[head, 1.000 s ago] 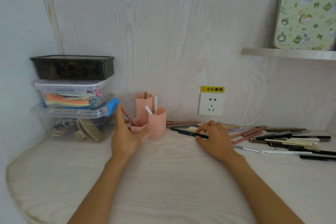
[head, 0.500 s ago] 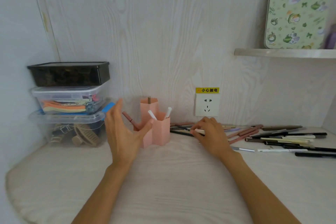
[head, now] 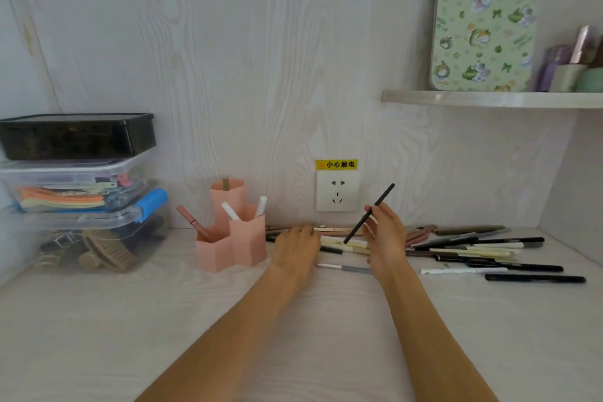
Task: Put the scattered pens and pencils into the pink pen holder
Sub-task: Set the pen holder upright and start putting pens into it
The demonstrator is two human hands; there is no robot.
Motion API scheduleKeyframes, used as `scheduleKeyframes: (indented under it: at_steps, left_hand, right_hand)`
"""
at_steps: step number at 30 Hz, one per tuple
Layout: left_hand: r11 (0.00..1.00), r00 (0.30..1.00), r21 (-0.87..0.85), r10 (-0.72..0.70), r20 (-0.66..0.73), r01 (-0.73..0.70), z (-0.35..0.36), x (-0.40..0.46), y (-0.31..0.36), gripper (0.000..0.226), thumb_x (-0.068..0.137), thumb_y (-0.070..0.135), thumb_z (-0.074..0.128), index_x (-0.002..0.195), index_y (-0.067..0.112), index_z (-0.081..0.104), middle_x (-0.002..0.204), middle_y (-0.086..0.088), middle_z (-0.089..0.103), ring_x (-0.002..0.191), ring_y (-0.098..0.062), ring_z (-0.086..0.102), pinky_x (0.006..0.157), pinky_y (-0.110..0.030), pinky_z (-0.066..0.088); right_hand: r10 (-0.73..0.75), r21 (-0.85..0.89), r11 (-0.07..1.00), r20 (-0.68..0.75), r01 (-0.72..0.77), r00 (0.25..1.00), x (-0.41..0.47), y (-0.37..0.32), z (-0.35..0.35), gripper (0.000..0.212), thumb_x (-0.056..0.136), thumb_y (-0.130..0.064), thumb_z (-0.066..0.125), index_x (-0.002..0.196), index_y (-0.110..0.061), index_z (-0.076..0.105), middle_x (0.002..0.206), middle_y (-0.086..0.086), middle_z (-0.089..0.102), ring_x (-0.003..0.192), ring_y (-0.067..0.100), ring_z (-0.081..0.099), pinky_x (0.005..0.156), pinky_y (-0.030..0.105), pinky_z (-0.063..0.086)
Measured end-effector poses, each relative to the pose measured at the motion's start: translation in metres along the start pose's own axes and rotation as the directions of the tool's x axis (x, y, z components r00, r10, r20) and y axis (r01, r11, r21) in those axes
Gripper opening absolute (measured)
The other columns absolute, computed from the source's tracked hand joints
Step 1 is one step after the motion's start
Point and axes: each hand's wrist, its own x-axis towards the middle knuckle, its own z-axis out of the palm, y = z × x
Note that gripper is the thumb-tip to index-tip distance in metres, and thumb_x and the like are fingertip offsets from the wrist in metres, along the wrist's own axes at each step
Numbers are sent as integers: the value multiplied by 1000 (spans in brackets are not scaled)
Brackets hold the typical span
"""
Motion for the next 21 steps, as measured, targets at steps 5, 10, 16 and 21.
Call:
scheduleKeyframes:
  at_steps: [5,10,16,21]
  left_hand:
    - [996,997,60,68,-37,-66,1,6,-1,43,83,-8,46,124,6,44,128,-11,50,117,-30,49,85,-37,41]
    - [968,973,124,226,-46,-219,4,7,-15,38,87,-4,46,121,14,48,120,-6,55,107,-29,57,63,-35,34]
    - [984,981,-70,153,-117,-161,15,4,-19,29,90,5,53,115,20,53,120,1,52,111,-20,52,72,-34,42]
    - [975,985,-173,121,-126,-142,19,1,-18,28,93,7,46,116,20,54,124,1,54,115,-20,48,81,-35,43]
  right_hand:
    - [108,10,994,114,-109,988,-1,5,-4,22,94,-11,49,113,-18,58,86,-3,58,79,9,54,73,21,46]
    - [92,101,989,137,-106,986,3,6,-9,20,92,-13,49,108,-19,59,80,-3,56,76,10,52,71,21,43]
    - [69,123,989,101,-81,993,4,7,-9,18,89,-10,56,105,-18,60,82,-1,60,76,10,56,72,21,47]
    - [38,130,991,22,-41,999,4,6,-6,33,87,-3,59,119,-8,53,84,5,65,76,13,63,74,23,53]
